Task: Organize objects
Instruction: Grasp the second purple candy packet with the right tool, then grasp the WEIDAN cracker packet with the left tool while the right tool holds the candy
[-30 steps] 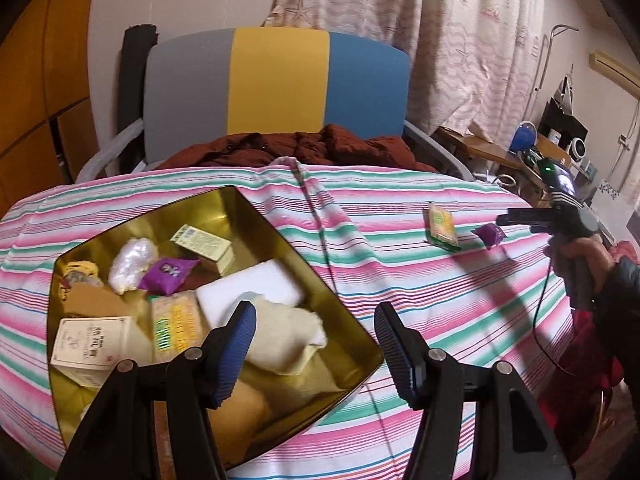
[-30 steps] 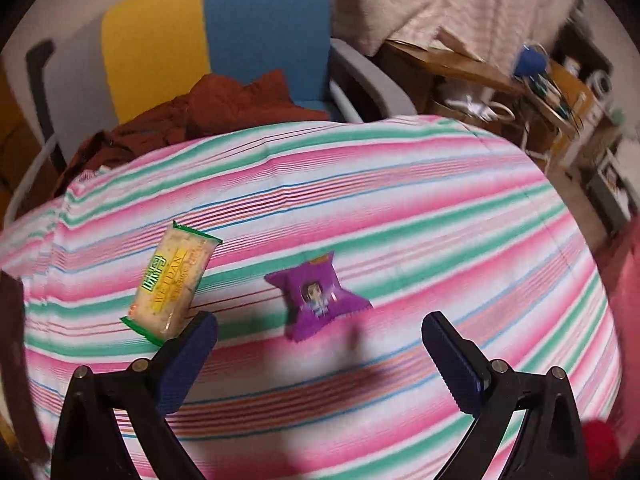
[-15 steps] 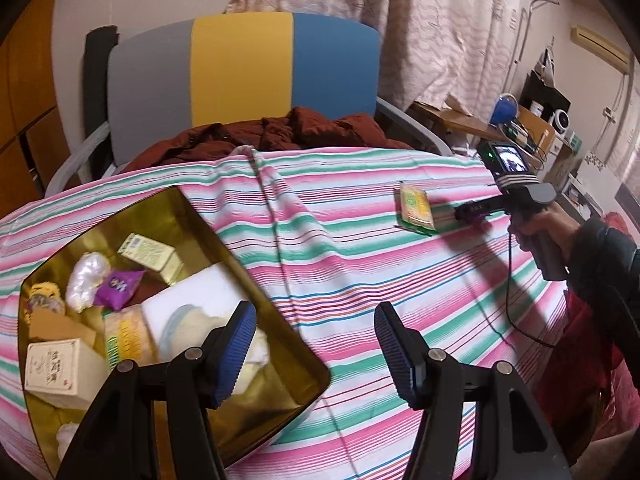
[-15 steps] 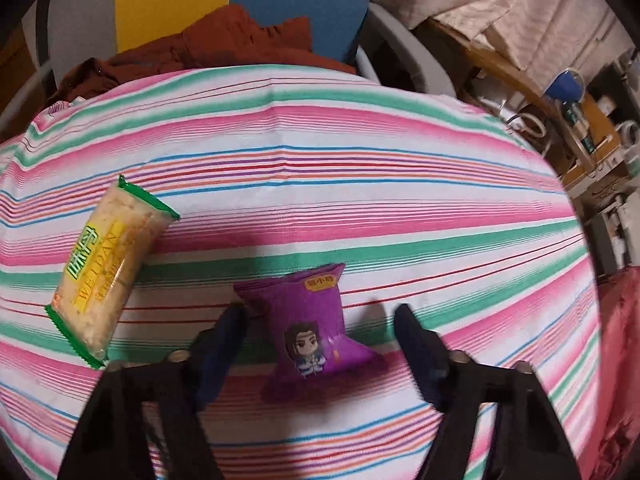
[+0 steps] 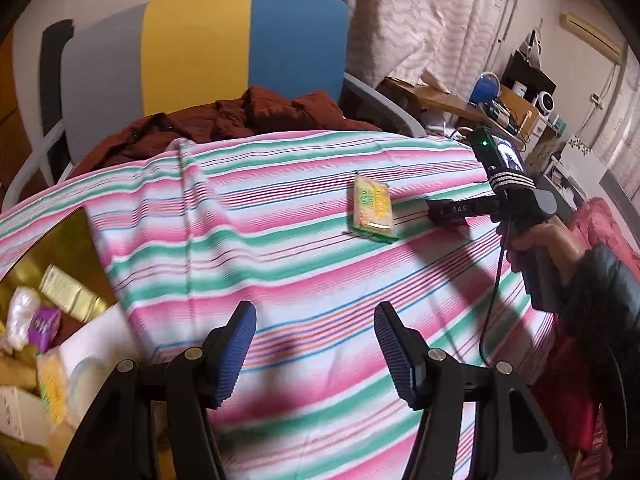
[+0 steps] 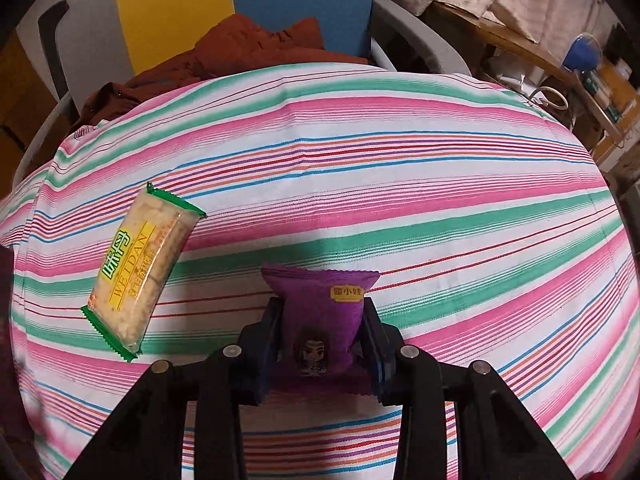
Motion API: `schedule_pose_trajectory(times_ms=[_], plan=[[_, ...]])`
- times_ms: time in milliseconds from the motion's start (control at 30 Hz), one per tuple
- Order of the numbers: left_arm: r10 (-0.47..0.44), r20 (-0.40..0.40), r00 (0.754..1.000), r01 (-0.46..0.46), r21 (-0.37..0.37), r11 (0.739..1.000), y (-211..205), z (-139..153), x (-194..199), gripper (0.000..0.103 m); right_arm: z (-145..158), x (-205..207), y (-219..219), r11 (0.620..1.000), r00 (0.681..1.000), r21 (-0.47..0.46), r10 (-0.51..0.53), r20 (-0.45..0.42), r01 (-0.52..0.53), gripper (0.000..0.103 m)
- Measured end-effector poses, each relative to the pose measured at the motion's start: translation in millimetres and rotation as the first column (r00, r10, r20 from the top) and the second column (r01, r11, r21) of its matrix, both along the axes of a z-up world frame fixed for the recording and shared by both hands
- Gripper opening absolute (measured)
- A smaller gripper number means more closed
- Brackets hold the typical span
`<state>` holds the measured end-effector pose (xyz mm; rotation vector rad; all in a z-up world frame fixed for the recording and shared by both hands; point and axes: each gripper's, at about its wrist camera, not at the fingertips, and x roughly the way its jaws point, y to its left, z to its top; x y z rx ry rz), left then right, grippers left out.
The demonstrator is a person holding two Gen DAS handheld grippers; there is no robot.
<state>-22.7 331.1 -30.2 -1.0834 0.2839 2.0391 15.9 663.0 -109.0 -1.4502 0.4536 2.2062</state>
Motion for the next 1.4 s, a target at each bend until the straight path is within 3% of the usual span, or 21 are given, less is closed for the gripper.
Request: schedule_pose_trajectory(times_ms=[667, 933, 1067, 1133, 1233, 1400], plan=[[-0.175, -0.007, 0.985, 0.174, -0.058, 0.983, 140.8, -36.2, -41.3, 0.062, -2.4, -1.7, 5.4, 1.000, 1.000, -0.015, 0.002, 0.013, -0.002, 0.039], [-0.230, -0.042, 0.972, 0.222, -0.151, 0.963, 190.5, -63.4, -50.0, 0.062, -1.3, -2.5, 3.6, 1.000, 1.000, -0.011, 0.011, 0.024, -0.011, 0.039], [-0.217, -0.019, 0.976, 0.210, -0.188, 0.959, 204.4, -82.7, -59.7, 0.062, -0.7, -2.7, 1.8, 1.000, 0.999, -0.004, 0.015, 0.031, -0.015, 0.039], [-0.208, -0.051, 0.977, 0.198, -0.153, 0.968, 202.1, -84.4, -62.0, 0.063, -0.2, -2.8, 1.0, 1.000, 0.999, -0.001, 0.019, 0.033, -0.019, 0.039], [-0.179, -0.027, 0.983, 0.175, -0.104, 0.979, 197.3, -86.0, -68.1, 0.064, 0.4, -3.1, -0.9, 1.000, 0.999, 0.007, 0.022, 0.038, -0.022, 0.039], [-0.194, -0.061, 0.979, 0.187, -0.116, 0.976, 200.0, -87.8, -65.0, 0.064, 1.7, -2.5, -3.6, 1.000, 0.999, 0.017, 0.021, 0.037, -0.021, 0.039]])
